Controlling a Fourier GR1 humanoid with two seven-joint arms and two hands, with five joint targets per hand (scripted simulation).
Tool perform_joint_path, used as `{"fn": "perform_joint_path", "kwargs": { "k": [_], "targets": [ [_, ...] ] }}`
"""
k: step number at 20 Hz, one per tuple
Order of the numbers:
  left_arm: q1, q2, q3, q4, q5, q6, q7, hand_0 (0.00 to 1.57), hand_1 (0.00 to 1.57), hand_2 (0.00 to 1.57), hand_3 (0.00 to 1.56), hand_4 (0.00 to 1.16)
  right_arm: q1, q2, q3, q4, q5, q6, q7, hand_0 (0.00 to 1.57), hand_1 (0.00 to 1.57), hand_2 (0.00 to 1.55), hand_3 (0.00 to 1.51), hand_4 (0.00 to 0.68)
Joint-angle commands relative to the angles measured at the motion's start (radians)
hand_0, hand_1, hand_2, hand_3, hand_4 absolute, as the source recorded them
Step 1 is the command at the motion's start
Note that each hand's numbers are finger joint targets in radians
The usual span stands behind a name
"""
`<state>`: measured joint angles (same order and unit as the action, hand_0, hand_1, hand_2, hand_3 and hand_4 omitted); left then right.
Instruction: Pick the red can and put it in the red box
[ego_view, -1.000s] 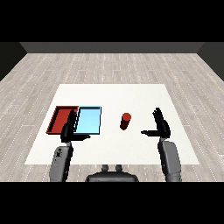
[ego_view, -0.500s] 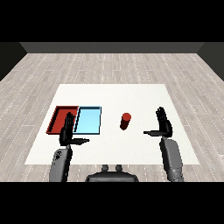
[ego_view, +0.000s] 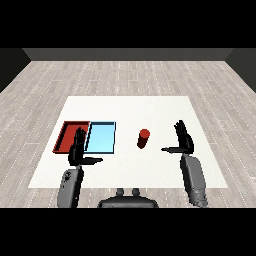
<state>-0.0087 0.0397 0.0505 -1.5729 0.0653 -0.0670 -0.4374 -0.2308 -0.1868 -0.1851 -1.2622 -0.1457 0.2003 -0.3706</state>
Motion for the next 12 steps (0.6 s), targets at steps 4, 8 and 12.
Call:
{"fn": "perform_joint_path", "kwargs": {
  "k": [4,8,12],
  "targets": [
    [-0.044,-0.038,-0.027,0.033,-0.036,0.047,-0.021,0.0,0.0,0.0,0.0,0.0,-0.087,0.043,0.024,0.085,-0.001,-0.03,0.043,0.0,0.0,0.0,0.0,0.0],
    [-0.038,0.028,0.032,-0.022,0.052,-0.025,0.043,0.0,0.0,0.0,0.0,0.0,-0.134,0.069,0.032,0.125,-0.015,-0.042,0.082,0.0,0.0,0.0,0.0,0.0],
    [0.004,-0.007,-0.01,-0.088,0.018,0.015,0.059,0.0,0.0,0.0,0.0,0.0,-0.177,0.078,0.037,0.302,0.025,-0.034,-0.052,0.0,0.0,0.0,0.0,0.0]
  ]
}}
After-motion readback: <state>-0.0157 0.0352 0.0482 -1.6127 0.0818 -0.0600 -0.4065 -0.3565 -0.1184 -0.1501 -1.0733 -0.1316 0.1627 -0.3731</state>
